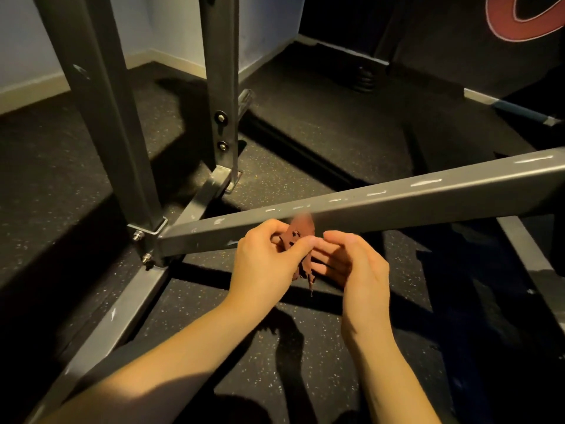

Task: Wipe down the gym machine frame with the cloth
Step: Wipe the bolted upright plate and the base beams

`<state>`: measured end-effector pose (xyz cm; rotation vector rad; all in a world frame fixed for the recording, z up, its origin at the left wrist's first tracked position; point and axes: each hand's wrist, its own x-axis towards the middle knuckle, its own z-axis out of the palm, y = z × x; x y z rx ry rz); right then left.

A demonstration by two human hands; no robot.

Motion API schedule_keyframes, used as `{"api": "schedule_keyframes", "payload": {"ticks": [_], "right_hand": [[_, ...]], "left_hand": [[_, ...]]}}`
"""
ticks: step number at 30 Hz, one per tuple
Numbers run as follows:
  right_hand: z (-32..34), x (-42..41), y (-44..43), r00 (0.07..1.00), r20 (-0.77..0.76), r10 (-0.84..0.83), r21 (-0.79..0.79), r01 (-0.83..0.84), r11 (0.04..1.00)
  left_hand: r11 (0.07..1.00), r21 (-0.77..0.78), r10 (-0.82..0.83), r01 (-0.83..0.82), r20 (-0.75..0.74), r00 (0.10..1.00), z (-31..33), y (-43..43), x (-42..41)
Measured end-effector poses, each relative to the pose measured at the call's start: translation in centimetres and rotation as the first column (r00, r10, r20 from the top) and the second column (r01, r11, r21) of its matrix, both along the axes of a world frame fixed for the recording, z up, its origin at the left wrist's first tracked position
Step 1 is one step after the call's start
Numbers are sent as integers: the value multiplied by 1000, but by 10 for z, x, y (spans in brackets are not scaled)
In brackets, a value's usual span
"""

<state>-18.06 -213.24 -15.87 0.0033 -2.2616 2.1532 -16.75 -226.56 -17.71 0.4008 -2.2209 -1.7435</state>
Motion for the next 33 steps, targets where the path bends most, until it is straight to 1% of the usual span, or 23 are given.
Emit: {"api": "schedule_keyframes", "payload": {"ticks": [3,6,9,13,15,17,19,21,25,28,29,30,33], "right_hand": [[-1,-5,1,1000,-10,-21,14,21,1000],[-6,-11,-3,989,-95,-111,153,124,980],[-9,-20,-6,961,-208,-182,239,230,943],[-13,-27,-8,923,-281,-263,256,336,906],[-16,-29,-4,897,-316,-310,235,390,890],[-16,-33,4,874,-343,-344,208,427,880],[-16,-35,12,872,-344,-348,182,426,886],[-16,-35,13,879,-335,-340,163,410,898],[-23,-33,7,897,-295,-331,149,385,911],[-32,-30,-2,929,-222,-297,170,337,926],[-35,-29,-5,938,-198,-284,192,322,927],[-38,-28,-8,945,-182,-270,213,306,928],[-38,-28,-17,957,-167,-237,257,275,927]], "left_hand": [[998,24,62,-63,51,997,-10,-4,-6],[984,104,136,-141,58,989,-15,-1,-5],[963,162,217,-215,3,976,-15,16,-7],[932,199,322,-302,-73,944,-9,42,-10],[941,182,312,-284,-150,938,-6,55,-11],[966,125,251,-228,-220,942,-6,66,-12],[972,70,237,-226,-233,943,-8,70,-17],[959,51,284,-280,-195,939,-15,66,-20],[865,152,490,-477,-60,870,-44,25,-15],[813,127,565,-568,61,823,-67,-3,-13],[812,126,566,-570,67,822,-66,0,-12],[825,131,550,-550,42,834,-62,8,-11],[902,155,418,-404,-72,906,-46,42,-10]]}}
